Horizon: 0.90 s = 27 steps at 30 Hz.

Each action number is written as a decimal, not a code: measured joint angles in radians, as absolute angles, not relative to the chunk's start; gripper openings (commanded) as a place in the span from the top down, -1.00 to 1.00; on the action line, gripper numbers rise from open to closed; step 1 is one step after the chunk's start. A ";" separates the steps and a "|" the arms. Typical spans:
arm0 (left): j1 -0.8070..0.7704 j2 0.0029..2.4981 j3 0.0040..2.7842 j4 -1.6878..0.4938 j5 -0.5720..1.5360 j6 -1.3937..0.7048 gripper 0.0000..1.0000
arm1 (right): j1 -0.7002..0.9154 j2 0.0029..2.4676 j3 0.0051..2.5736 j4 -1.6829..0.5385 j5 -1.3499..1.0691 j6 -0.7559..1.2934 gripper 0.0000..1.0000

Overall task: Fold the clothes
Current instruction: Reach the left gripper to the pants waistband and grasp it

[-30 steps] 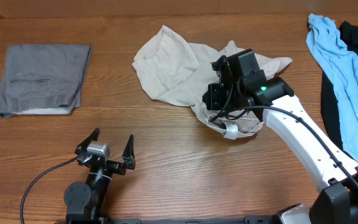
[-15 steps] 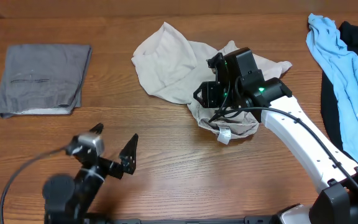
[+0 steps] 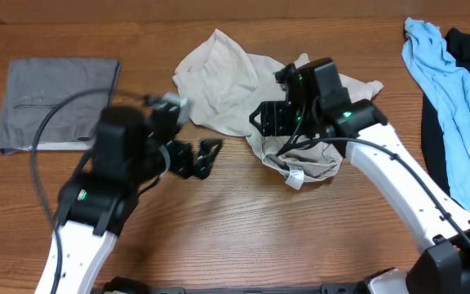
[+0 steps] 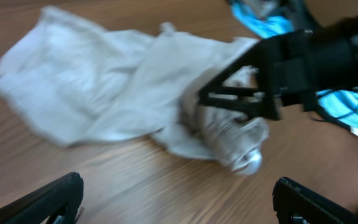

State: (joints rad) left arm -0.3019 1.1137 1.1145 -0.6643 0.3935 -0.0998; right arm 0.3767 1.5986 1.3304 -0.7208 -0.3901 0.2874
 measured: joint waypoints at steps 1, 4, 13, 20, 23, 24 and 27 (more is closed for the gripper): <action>-0.319 1.135 1.137 -0.666 0.395 -0.097 -1.00 | 0.364 1.599 1.348 -0.745 -0.387 0.287 -0.44; -0.370 1.195 1.182 -0.674 0.398 -0.094 -1.00 | 0.297 1.599 1.427 -0.839 -0.377 0.287 -0.45; -0.484 1.298 1.186 -0.685 0.402 -0.096 -0.86 | -0.031 1.599 1.546 -1.087 -0.352 0.243 -0.48; -0.590 1.451 1.186 -0.633 0.356 -0.219 -1.00 | -0.219 1.599 1.546 -1.162 -0.342 0.157 -0.54; -0.596 1.522 1.186 -0.565 0.340 -0.323 -1.00 | -0.261 1.599 1.546 -1.158 -0.337 0.142 -0.54; -0.596 1.541 1.186 -0.553 0.334 -0.348 -1.00 | -0.270 1.599 1.546 -1.154 -0.336 0.138 -0.54; -0.596 1.593 1.186 -0.535 0.325 -0.426 -1.00 | -0.287 1.599 1.546 -1.152 -0.334 0.130 -0.54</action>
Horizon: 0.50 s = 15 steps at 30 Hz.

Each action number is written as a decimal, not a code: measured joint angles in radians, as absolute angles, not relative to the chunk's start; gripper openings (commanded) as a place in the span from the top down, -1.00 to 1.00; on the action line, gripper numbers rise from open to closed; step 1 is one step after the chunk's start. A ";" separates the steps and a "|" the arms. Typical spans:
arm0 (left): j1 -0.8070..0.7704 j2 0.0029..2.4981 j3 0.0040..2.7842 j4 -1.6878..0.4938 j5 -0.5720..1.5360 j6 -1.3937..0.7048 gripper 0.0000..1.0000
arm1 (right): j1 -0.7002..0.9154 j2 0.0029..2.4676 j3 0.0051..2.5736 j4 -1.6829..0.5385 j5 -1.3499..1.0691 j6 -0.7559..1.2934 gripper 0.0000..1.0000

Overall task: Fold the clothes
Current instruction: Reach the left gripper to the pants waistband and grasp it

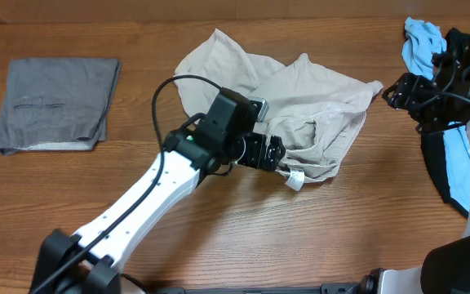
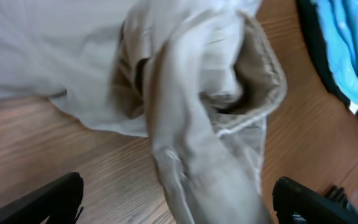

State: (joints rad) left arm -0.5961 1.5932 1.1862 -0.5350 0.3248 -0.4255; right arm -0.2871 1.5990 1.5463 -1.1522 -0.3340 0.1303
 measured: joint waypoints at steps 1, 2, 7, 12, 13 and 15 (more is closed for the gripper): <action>-0.596 1.609 1.186 -0.526 0.324 -0.447 -1.00 | -0.287 1.599 1.547 -1.151 -0.333 0.130 -0.55; -0.596 1.625 1.186 -0.519 0.322 -0.465 -1.00 | -0.288 1.599 1.547 -1.152 -0.333 0.129 -0.55; -0.596 1.672 1.186 -0.500 0.321 -0.547 -0.99 | -0.287 1.599 1.546 -1.152 -0.333 0.126 -0.55; -0.596 1.671 1.187 -0.505 0.321 -0.590 -0.98 | -0.287 1.599 1.546 -1.152 -0.333 0.126 -0.57; -0.596 1.668 1.187 -0.514 0.318 -0.593 -0.91 | -0.287 1.599 1.547 -1.153 -0.333 0.126 -0.57; -0.596 1.655 1.193 -0.540 0.309 -0.594 -0.75 | -0.287 1.599 1.547 -1.152 -0.333 0.126 -0.63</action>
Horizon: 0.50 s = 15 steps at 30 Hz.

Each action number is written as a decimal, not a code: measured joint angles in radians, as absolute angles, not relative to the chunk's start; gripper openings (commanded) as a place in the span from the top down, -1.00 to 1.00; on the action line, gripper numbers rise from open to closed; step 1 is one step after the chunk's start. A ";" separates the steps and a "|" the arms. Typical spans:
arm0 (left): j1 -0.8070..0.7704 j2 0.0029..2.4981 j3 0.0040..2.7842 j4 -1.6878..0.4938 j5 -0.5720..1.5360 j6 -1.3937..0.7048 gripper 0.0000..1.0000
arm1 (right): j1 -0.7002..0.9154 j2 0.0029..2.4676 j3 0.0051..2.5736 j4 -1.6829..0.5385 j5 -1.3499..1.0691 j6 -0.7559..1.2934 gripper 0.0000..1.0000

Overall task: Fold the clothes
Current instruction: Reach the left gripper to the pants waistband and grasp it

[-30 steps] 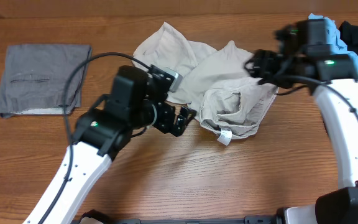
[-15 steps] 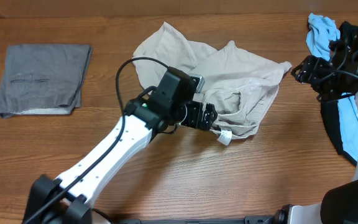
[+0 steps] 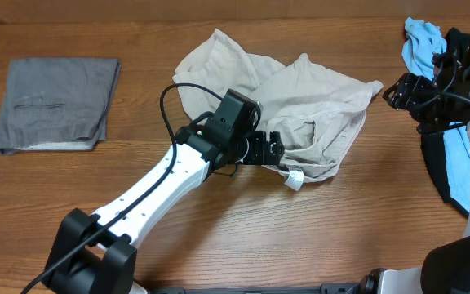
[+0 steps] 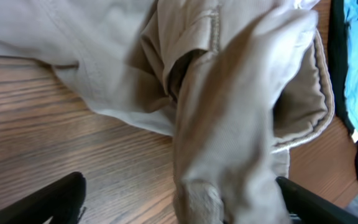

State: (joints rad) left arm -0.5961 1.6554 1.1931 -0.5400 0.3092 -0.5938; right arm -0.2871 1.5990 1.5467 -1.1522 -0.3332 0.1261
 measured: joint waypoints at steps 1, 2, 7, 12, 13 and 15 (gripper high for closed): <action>-0.596 1.645 1.198 -0.549 0.305 -0.589 -0.70 | -0.287 1.599 1.547 -1.153 -0.333 0.126 -0.64; -0.596 1.635 1.203 -0.550 0.302 -0.585 -0.71 | -0.287 1.599 1.546 -1.152 -0.334 0.126 -0.64; -0.601 1.593 1.234 -0.563 0.299 -0.567 -0.93 | -0.287 1.599 1.546 -1.153 -0.333 0.125 -0.66; -0.632 1.597 1.235 -0.583 0.299 -0.565 -1.00 | -0.287 1.599 1.547 -1.155 -0.333 0.126 -0.66; -0.636 1.600 1.235 -0.583 0.299 -0.567 -1.00 | -0.287 1.599 1.547 -1.155 -0.334 0.125 -0.67; -0.641 1.606 1.235 -0.580 0.299 -0.579 -0.54 | -0.287 1.599 1.547 -1.155 -0.333 0.126 -0.69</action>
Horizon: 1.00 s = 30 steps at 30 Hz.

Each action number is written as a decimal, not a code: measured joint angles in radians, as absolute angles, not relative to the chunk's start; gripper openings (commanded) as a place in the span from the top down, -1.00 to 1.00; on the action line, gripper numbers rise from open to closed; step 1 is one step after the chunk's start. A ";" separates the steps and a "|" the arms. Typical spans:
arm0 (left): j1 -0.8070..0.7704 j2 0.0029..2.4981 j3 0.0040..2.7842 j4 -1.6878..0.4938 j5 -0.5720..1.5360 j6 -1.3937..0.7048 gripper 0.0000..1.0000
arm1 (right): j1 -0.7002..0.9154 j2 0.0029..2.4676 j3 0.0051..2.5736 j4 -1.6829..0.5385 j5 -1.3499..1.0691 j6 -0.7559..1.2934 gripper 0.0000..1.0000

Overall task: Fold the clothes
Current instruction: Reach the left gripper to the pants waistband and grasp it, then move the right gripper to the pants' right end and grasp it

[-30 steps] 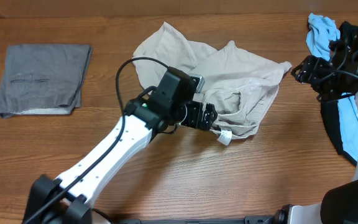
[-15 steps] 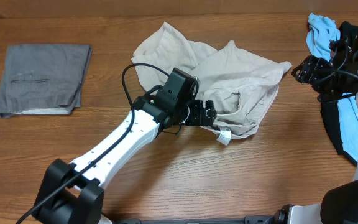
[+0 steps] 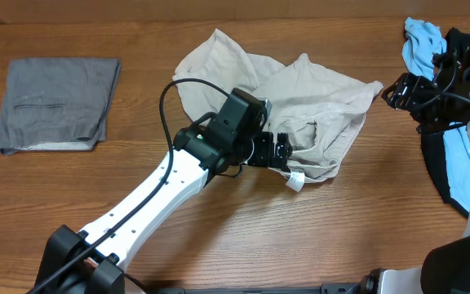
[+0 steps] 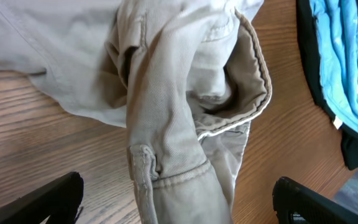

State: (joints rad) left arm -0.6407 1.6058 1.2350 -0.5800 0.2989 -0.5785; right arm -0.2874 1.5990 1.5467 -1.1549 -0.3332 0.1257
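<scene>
Crumpled beige trousers [image 3: 300,98] lie in the middle of the table in the overhead view. My left gripper [image 3: 281,152] is at their near edge, low over the waistband. The left wrist view shows the gripper [image 4: 178,202] open, with the waistband and a belt loop [image 4: 143,163] between its wide-apart fingers [image 4: 45,198]. My right gripper [image 3: 398,90] hovers off the trousers' right corner, beside the blue garment; how its jaws stand does not show.
A folded grey garment [image 3: 55,102] lies at the far left. A light blue garment [image 3: 424,41] and a black one [image 3: 439,167] lie heaped at the right edge, under the right arm. A white label [image 3: 294,181] hangs from the trousers' near edge.
My left gripper has shifted a little to the right along the trousers' near edge, still open over the waistband. The right arm and the trousers have not moved.
First my right gripper was on the bunched trousers at the centre, with my left gripper open off to their left. By 1.0 s ago the right arm was over by the blue garment, the trousers lay more spread out, and my left gripper was open at their waistband, where it stays.
</scene>
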 measured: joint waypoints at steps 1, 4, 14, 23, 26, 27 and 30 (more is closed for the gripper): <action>-0.641 1.609 1.235 -0.577 0.298 -0.583 -0.35 | -0.287 1.599 1.546 -1.155 -0.334 0.125 -0.72; -0.641 1.612 1.235 -0.567 0.295 -0.582 -0.34 | -0.287 1.599 1.547 -1.156 -0.334 0.125 -0.74; -0.641 1.612 1.235 -0.582 0.295 -0.594 0.00 | -0.287 1.599 1.546 -1.159 -0.334 0.123 -0.74; -0.641 1.612 1.235 -0.587 0.295 -0.599 0.52 | -0.287 1.599 1.540 -1.167 -0.334 0.123 -0.74; -0.641 1.612 1.235 -0.587 0.295 -0.598 0.74 | -0.287 1.599 1.504 -1.145 -0.334 0.122 -0.74; -0.641 1.612 1.235 -0.587 0.295 -0.598 0.86 | -0.287 1.599 1.483 -1.138 -0.333 0.123 -0.74; -0.641 1.612 1.235 -0.587 0.295 -0.596 0.92 | -0.287 1.599 1.424 -1.106 -0.333 0.124 -0.74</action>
State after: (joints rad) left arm -0.6411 1.6123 1.2350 -0.5873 0.2951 -0.5964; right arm -0.2871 1.5990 1.4242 -1.1061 -0.3332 0.1238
